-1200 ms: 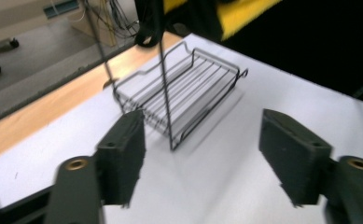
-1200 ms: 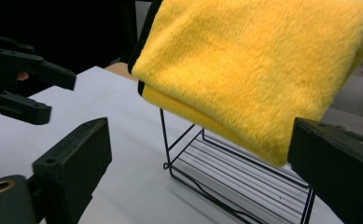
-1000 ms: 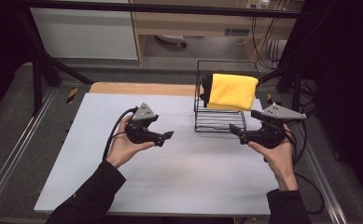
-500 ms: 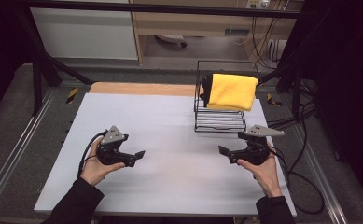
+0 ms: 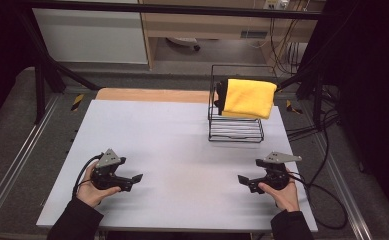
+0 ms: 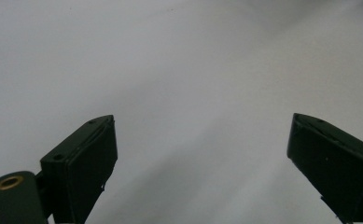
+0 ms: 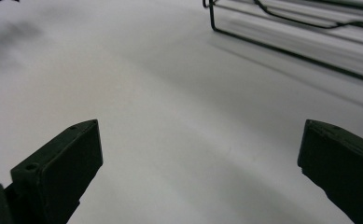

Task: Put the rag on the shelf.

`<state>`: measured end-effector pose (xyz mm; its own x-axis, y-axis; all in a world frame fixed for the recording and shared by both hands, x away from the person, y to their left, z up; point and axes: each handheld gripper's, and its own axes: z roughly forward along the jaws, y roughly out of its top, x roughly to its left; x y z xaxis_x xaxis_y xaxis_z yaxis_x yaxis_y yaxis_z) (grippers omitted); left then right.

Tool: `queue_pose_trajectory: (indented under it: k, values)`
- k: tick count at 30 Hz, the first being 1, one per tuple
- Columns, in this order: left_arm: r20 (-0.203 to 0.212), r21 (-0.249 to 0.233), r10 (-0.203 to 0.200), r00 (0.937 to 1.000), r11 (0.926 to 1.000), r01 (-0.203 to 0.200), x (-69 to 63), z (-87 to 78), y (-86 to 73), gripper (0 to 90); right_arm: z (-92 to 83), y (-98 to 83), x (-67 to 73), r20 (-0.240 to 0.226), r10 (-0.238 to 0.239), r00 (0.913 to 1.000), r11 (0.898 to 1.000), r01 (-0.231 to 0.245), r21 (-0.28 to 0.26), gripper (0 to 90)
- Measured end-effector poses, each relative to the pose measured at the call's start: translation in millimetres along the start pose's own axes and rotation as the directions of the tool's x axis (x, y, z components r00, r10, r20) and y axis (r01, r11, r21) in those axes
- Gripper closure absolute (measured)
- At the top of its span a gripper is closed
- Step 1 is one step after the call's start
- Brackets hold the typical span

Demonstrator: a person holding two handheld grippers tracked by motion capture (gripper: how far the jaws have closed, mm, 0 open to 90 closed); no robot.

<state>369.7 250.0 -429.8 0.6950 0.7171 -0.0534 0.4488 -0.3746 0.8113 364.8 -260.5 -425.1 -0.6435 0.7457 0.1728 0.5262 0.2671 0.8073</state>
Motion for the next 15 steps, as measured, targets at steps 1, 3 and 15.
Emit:
queue_pose_trajectory:
  k: [1, 3, 15]
  values:
    - [0.001, -0.003, -0.003, 1.0, 1.0, 0.003, 1.1, -1.6, -2.2, 8.6, -0.1, -4.1, -1.4, -0.002, 0.003, 1.0, 1.0, -0.003, 0.006, 0.7]
    - [0.003, 0.0, -0.006, 1.0, 1.0, 0.006, 3.1, -4.5, -7.2, 8.6, -1.1, -12.8, -2.8, -0.02, 0.019, 0.9996, 1.0, -0.019, 0.005, 0.8]
    - [-0.01, 0.011, -0.016, 0.9998, 0.9998, 0.016, 7.2, -11.5, -29.2, 8.6, -7.1, -28.7, -7.9, -0.005, 0.03, 0.9995, 1.0, -0.03, 0.008, 0.7]
